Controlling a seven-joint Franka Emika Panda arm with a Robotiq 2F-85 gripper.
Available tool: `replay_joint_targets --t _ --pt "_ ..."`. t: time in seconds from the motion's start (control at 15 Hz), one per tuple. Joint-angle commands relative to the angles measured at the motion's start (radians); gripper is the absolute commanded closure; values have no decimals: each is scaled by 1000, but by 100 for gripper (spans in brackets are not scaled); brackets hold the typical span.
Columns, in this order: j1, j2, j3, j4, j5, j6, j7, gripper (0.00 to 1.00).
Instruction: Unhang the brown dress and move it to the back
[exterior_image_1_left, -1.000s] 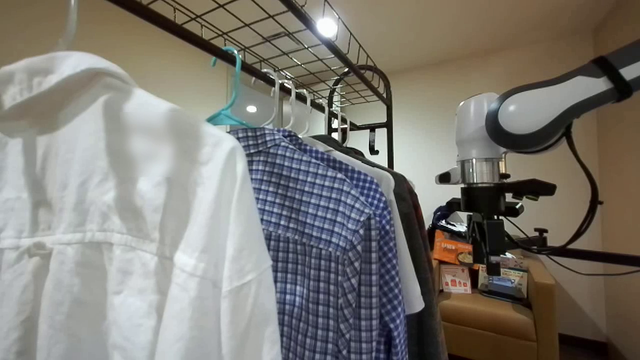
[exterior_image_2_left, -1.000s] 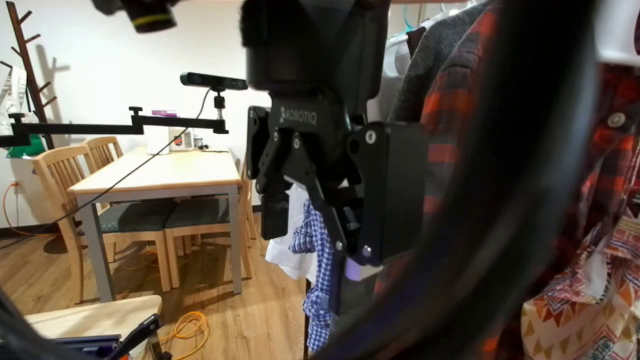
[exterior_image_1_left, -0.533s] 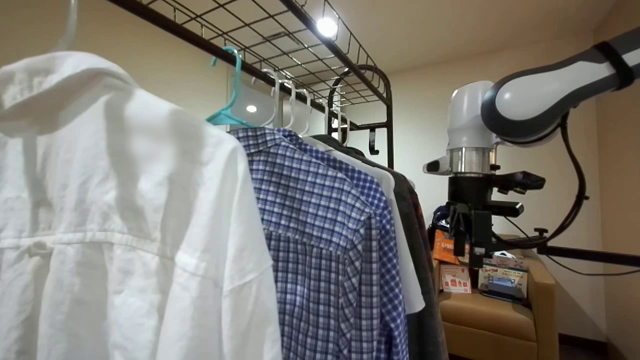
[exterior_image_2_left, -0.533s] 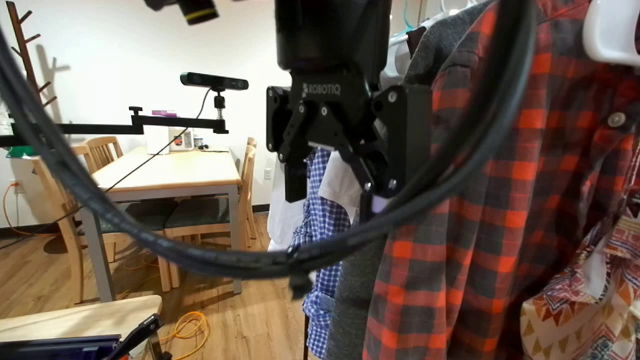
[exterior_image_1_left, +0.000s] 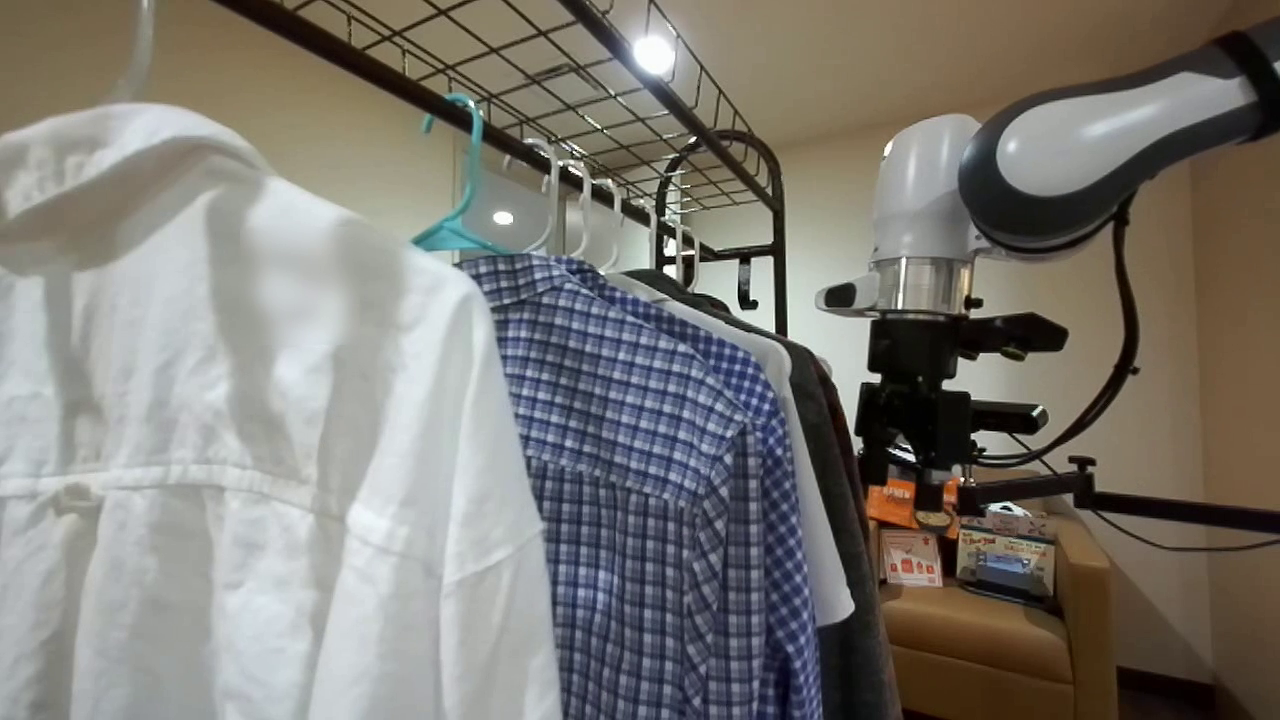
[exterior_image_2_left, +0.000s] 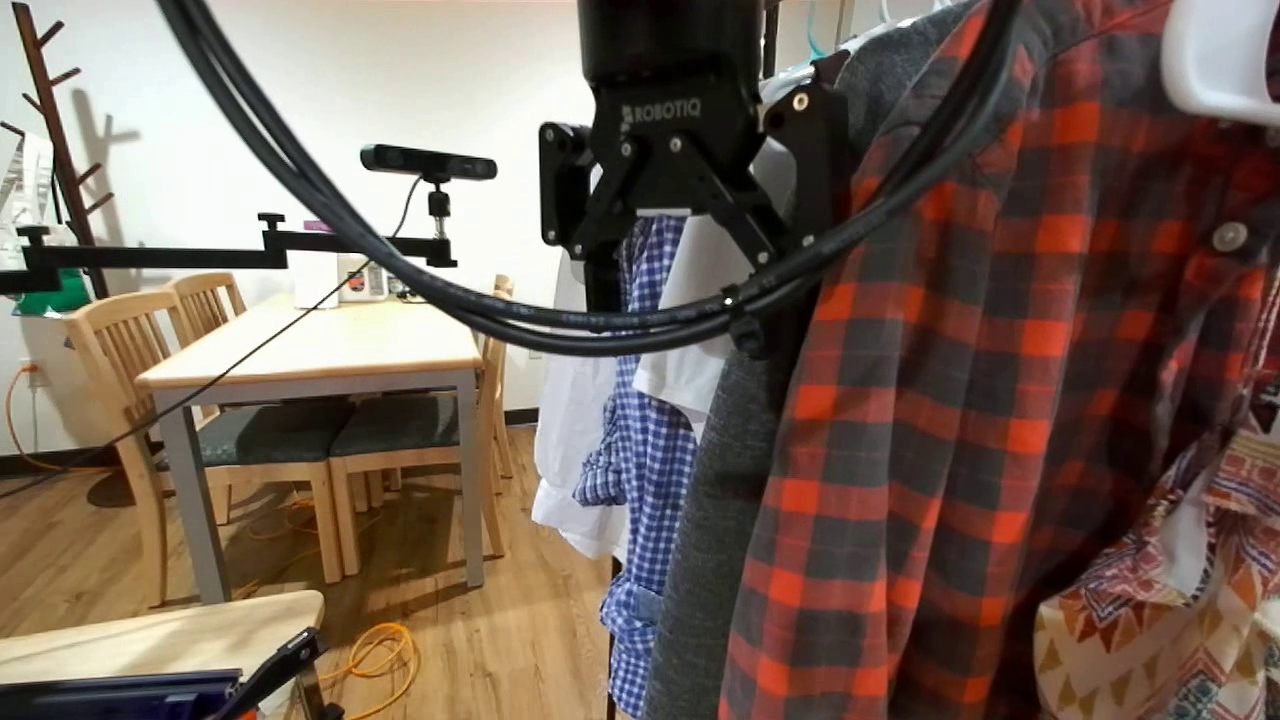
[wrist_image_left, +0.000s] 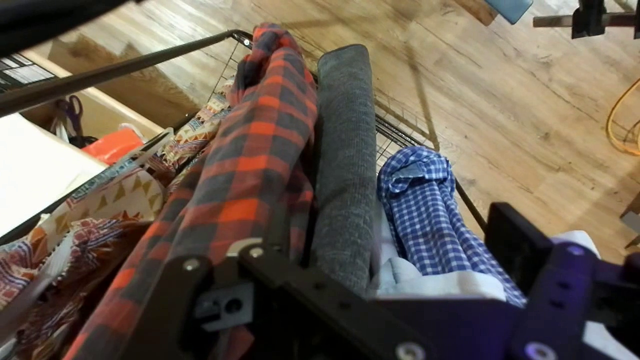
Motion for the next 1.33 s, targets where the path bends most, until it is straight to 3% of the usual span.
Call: replay_joint_targets --t 0.0,0.13,0.33,0.73,1.07,1.27 --pt "-19 3 15 2 10 -2 -8 0" --pt "-20 12 -4 9 18 8 -29 0" --pt "15 44 -34 78 25 6 -160 0" --pt "60 31 -5 223 27 -102 -431 0" --pt "36 -16 72 255 62 -8 -326 0" --pt "56 -42 99 262 77 70 -314 0"
